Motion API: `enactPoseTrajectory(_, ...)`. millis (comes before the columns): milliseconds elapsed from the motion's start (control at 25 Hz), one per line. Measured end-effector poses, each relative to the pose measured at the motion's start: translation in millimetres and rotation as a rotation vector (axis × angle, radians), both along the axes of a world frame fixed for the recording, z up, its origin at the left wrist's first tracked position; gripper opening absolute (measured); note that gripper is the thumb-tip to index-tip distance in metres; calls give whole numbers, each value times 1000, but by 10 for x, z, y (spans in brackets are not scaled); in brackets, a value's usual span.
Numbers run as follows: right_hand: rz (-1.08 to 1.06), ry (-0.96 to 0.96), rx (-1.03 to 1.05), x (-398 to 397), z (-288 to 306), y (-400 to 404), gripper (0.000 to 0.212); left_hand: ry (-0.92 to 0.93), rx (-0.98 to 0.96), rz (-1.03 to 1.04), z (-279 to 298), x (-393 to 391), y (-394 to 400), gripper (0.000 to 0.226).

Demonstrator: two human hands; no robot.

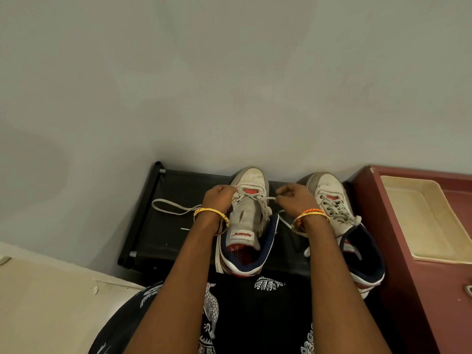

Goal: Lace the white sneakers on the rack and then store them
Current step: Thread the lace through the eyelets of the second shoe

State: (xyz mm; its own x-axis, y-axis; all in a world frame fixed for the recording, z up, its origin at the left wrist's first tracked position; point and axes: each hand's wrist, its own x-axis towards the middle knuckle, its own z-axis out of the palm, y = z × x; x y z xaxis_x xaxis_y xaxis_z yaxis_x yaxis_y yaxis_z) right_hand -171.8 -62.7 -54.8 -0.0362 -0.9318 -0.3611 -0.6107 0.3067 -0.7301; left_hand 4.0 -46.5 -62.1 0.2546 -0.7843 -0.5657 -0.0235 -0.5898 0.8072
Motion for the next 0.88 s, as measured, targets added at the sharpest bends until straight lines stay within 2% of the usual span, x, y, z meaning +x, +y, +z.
enactPoseTrajectory(120,95,-18,13,91,-68,-6,18,-73,-40,-118,-90,131,-27,25)
enactPoseTrajectory(240,81,31,-20,103,-116,-16,11,-244,-89,-208,-162,145,-42,22)
enactPoseTrajectory(400,58,-49,-40,76,-103,-8,15,-367,-117,-245,-224,88,-64,20)
enactPoseTrajectory(640,-67,-58,-24,68,-95,51,8,-482,-126,-135,-234,-24,-48,17)
enactPoseTrajectory(720,-77,-10,-16,84,-42,78,9,-489,-108,-102,-207,-32,-17,18)
enactPoseTrajectory(760,-89,35,-21,91,-10,90,14,-471,-108,-97,-194,-2,-9,17)
enactPoseTrajectory(880,-169,82,13,-2,179,109,46,-315,-119,-55,-74,117,32,26)
